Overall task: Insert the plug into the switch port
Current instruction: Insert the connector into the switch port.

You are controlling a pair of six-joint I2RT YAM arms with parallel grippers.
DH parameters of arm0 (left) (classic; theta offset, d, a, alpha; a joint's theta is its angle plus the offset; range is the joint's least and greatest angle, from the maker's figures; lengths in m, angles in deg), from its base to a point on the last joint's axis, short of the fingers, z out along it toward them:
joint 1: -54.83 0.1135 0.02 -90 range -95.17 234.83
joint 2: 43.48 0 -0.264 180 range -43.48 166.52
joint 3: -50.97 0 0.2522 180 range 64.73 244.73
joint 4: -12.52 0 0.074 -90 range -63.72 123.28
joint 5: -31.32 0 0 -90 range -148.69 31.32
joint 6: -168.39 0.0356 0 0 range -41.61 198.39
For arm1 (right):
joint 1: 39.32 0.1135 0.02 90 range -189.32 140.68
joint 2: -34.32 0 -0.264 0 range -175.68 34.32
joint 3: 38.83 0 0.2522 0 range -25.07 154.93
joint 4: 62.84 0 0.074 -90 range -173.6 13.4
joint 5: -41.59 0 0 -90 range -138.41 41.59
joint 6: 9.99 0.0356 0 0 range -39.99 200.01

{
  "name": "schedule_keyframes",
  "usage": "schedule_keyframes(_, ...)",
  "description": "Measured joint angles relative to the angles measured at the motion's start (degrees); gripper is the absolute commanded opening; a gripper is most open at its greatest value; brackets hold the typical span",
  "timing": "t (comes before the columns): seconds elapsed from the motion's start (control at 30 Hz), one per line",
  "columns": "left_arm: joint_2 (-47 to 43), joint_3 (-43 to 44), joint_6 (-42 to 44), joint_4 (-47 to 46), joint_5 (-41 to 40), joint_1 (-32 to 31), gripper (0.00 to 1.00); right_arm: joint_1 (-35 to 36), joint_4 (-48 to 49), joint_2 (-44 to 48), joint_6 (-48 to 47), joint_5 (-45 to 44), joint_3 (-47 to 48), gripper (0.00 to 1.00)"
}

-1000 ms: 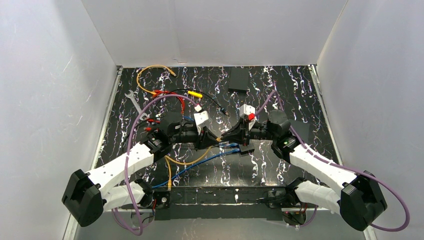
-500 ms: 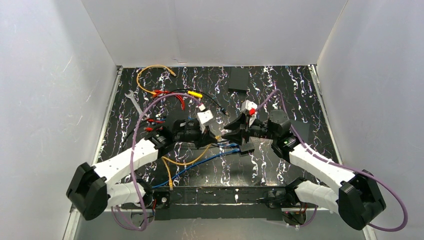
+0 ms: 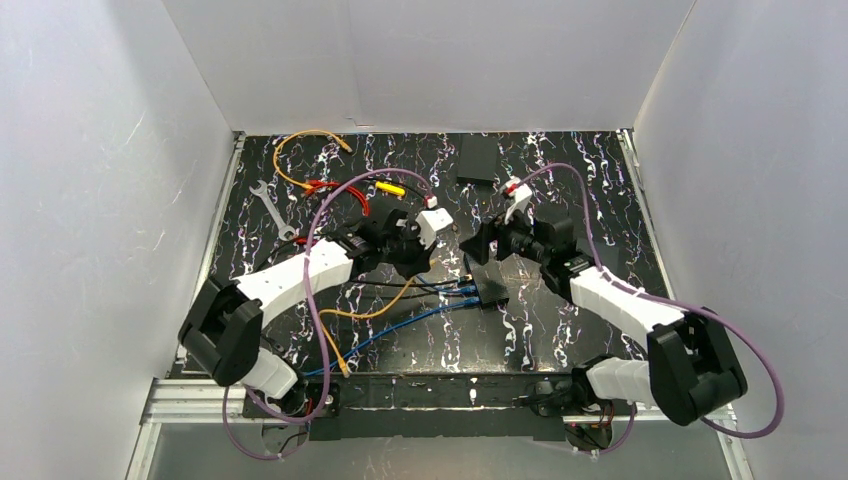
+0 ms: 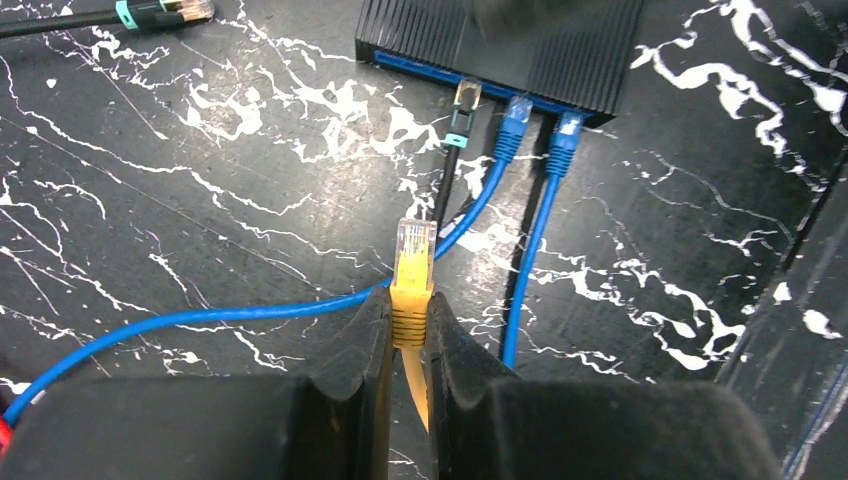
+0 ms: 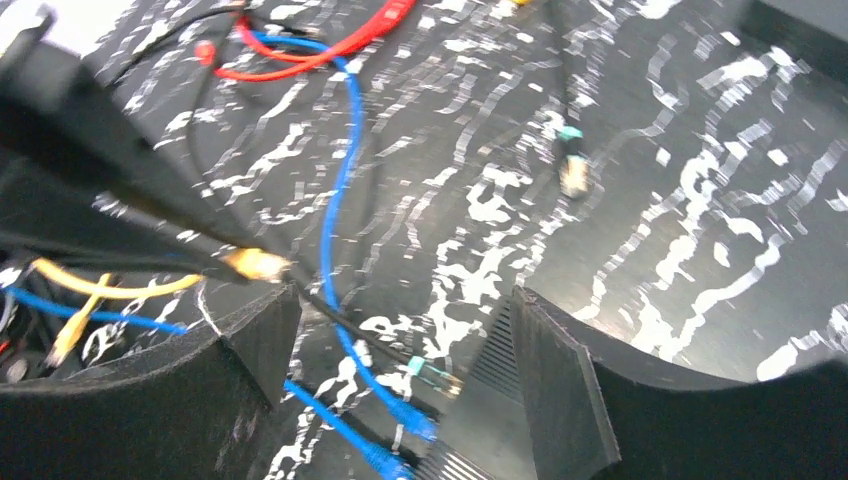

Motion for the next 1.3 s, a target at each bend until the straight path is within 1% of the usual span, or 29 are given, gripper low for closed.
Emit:
schedule_keyframes(0.13, 3.7, 2.8, 2.1, 2.3, -1.7, -0.2, 0.0, -4.8, -2.3, -4.4, 3.7, -2.9, 1.2, 0.83)
schedule_keyframes(0.2, 5.7, 4.4, 3.2, 3.4, -2.4, -0.7, 0.0, -7.0, -3.6, -7.4, 5.5, -3.5, 2.2, 0.81)
schedule_keyframes(0.33, 10.4, 8.4, 5.3, 5.4, -3.5, -2.1, 0.0, -11.1, -4.7, -14.0, 9.9, -2.0, 3.1, 0.74)
schedule_keyframes(0.47, 14.4, 11.6, 7.1, 7.0, -4.7, -3.4, 0.0, -13.9, -4.4, -19.3, 14.1, 1.2, 3.1, 0.72)
schedule_keyframes(0.8, 21.1, 18.3, 10.5, 11.4, -6.4, -5.0, 0.0, -14.3, -3.1, -23.5, 17.5, 4.3, 3.1, 0.67)
schedule_keyframes(1.03, 25.9, 24.0, 12.4, 15.4, -6.9, -5.4, 0.0, -14.3, -2.5, -24.4, 18.2, 4.9, 3.4, 0.63)
schedule_keyframes(1.3, 30.9, 29.6, 14.4, 19.6, -7.7, -5.9, 0.0, -14.3, -0.8, -25.8, 19.1, 6.0, 3.7, 0.62)
